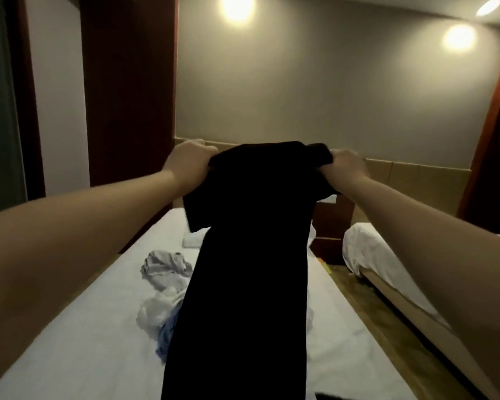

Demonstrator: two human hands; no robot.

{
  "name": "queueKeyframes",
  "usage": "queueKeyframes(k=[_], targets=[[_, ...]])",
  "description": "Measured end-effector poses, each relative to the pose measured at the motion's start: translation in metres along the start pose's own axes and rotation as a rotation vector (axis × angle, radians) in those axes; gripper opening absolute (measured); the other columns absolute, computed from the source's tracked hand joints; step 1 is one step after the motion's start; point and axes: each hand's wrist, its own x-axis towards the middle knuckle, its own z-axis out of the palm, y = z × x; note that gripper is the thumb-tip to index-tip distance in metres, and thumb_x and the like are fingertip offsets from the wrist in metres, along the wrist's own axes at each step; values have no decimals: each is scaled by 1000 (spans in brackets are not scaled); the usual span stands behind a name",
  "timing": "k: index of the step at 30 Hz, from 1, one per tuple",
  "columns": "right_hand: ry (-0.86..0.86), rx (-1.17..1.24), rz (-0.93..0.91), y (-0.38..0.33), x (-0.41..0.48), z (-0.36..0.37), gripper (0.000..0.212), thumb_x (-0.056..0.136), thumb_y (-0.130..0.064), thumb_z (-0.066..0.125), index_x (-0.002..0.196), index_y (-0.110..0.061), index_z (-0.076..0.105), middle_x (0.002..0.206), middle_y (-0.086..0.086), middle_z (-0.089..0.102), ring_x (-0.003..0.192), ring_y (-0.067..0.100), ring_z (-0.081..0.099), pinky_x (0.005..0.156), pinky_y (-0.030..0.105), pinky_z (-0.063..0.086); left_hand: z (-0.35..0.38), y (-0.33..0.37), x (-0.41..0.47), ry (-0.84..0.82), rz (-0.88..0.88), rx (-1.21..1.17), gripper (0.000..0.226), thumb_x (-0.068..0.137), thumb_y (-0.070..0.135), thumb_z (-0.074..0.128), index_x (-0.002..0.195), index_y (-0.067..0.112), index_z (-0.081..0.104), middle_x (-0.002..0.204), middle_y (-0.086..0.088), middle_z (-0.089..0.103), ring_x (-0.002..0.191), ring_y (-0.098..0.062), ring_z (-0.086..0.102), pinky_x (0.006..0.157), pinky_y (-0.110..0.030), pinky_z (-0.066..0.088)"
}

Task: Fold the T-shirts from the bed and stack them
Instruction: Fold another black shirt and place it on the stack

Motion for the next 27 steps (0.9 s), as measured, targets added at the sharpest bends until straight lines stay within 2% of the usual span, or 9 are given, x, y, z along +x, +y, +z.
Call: queueKeyframes(k=[3, 5, 9, 14, 18, 20, 22, 25, 27], targets=[[224, -18, 4, -11, 31, -18, 17, 90, -13, 42, 75, -13, 52, 79, 8, 54, 72, 26, 49, 62, 29, 30, -7, -4, 46, 141, 18, -16, 16, 86, 7, 47, 91, 7, 62, 85, -14, 54, 82, -34, 56, 64, -37, 42], [336, -50, 5, -16, 43, -32, 15, 88, -10, 43, 82, -12, 57, 83, 10, 57, 80, 31, 55, 64, 30, 31, -20, -5, 66, 239, 26, -18, 15, 89, 9, 45, 84, 5, 59, 80, -10, 48, 75, -32, 52, 60, -34, 34], [420, -97, -40, -29, 39, -49, 21, 85, -8, 45, 97, -8, 63, 99, 17, 64, 92, 36, 60, 64, 30, 34, -46, -7, 71, 330, 47, -34, 20, 91, 9, 43, 93, 3, 62, 81, -6, 41, 75, -22, 39, 63, -33, 27], [253, -59, -60, -23, -35, -44, 20, 89, -13, 44, 95, -14, 63, 80, 2, 54, 77, 25, 53, 62, 29, 34, -49, 0, -6, 187, 156, -52, 15, 86, 9, 54, 93, 0, 65, 83, -17, 53, 77, -30, 51, 63, -33, 34], [-28, -12, -88, -1, -137, -23, 22, 91, -22, 51, 70, -23, 56, 68, -6, 54, 76, 23, 58, 53, 27, 36, -35, 26, -115, -62, 135, -156, 5, 82, 7, 66, 82, 2, 65, 78, -12, 52, 72, -27, 52, 62, -28, 29], [-167, -22, -56, 7, -189, -9, 16, 90, -25, 54, 78, -20, 63, 79, 3, 63, 83, 26, 62, 65, 31, 48, -23, 40, -175, -189, 80, -184, 9, 78, 7, 70, 83, 1, 67, 81, -15, 56, 75, -26, 54, 63, -27, 31], [-272, 22, -8, 14, -243, 5, 14, 87, -28, 58, 84, -16, 66, 85, 7, 66, 83, 25, 62, 74, 38, 52, -12, 56, -239, -256, 38, -222, 9, 74, 7, 71, 80, 2, 68, 81, -16, 61, 76, -27, 58, 64, -27, 35], [-403, 13, 21, 24, -319, 25, 20, 84, -28, 61, 72, -12, 61, 76, 6, 64, 77, 24, 61, 67, 35, 45, 6, 75, -325, -299, 7, -271, 12, 71, 12, 68, 79, 3, 70, 78, -15, 65, 74, -30, 62, 63, -24, 37], [-433, 60, 61, 31, -357, 36, 23, 83, -28, 62, 75, -7, 63, 76, 9, 65, 75, 25, 60, 67, 36, 46, 13, 86, -363, -380, -62, -250, 10, 74, 8, 69, 82, 1, 69, 80, -18, 61, 77, -33, 59, 65, -33, 43]])
